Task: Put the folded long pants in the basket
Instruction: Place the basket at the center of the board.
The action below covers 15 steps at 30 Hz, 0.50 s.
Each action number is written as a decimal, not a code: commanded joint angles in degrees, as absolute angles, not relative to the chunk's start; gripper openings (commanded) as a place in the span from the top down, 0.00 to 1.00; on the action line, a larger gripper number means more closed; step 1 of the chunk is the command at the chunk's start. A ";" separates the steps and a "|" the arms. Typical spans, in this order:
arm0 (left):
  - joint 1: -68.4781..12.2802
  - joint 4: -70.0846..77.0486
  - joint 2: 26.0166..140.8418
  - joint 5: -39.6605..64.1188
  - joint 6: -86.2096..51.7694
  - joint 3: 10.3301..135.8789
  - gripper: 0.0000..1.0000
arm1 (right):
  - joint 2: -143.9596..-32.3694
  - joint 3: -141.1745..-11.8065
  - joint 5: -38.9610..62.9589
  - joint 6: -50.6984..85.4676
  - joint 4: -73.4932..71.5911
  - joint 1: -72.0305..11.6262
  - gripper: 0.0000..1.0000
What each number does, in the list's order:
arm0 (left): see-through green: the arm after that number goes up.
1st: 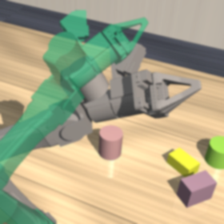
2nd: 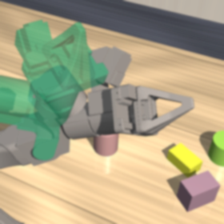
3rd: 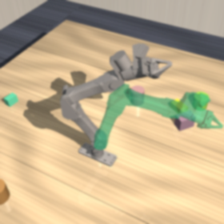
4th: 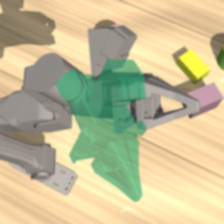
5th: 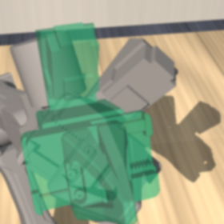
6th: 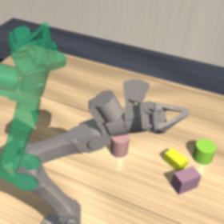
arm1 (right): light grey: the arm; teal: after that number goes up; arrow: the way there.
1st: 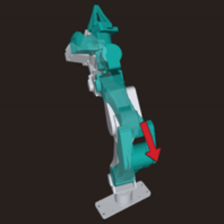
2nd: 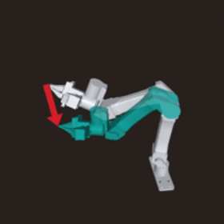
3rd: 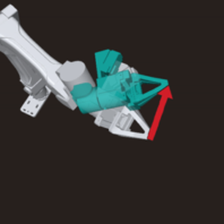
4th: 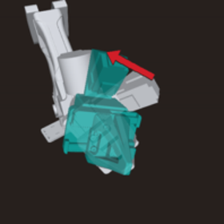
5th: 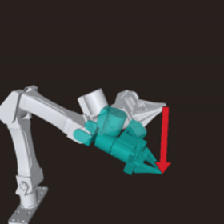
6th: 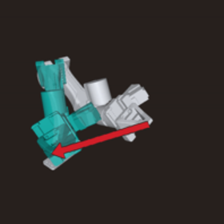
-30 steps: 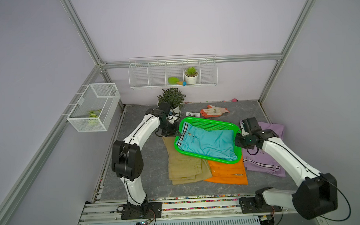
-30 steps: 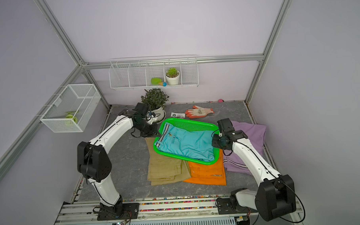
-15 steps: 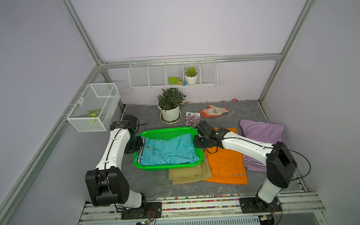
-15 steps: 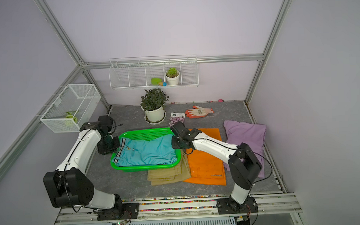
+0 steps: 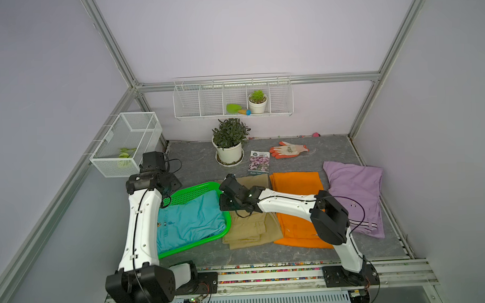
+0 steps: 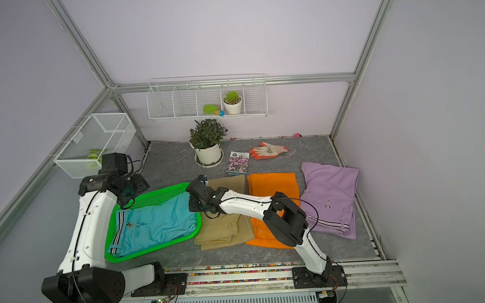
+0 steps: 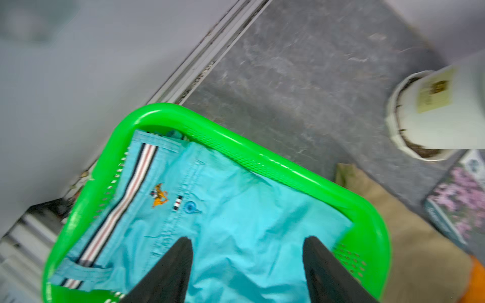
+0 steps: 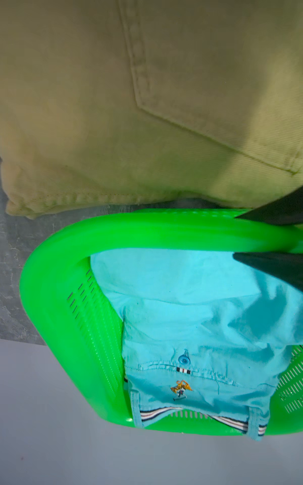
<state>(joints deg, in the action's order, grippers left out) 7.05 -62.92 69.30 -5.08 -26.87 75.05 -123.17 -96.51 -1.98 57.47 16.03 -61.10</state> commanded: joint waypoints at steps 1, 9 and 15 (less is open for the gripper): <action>7.33 -57.74 65.96 6.28 -25.48 71.52 0.29 | -127.61 -99.32 -4.31 64.51 13.76 -61.37 1.00; 7.31 -55.18 61.42 19.85 -23.83 66.04 0.29 | -129.30 -98.99 -6.79 69.86 10.21 -61.70 1.00; 7.38 -53.65 58.35 27.64 -24.28 61.92 0.28 | -130.15 -103.11 -3.53 62.36 13.19 -61.79 0.72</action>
<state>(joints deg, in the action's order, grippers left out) 7.11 -55.46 59.53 20.84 -24.75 63.13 -128.60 -101.03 -4.12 64.64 10.50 -62.19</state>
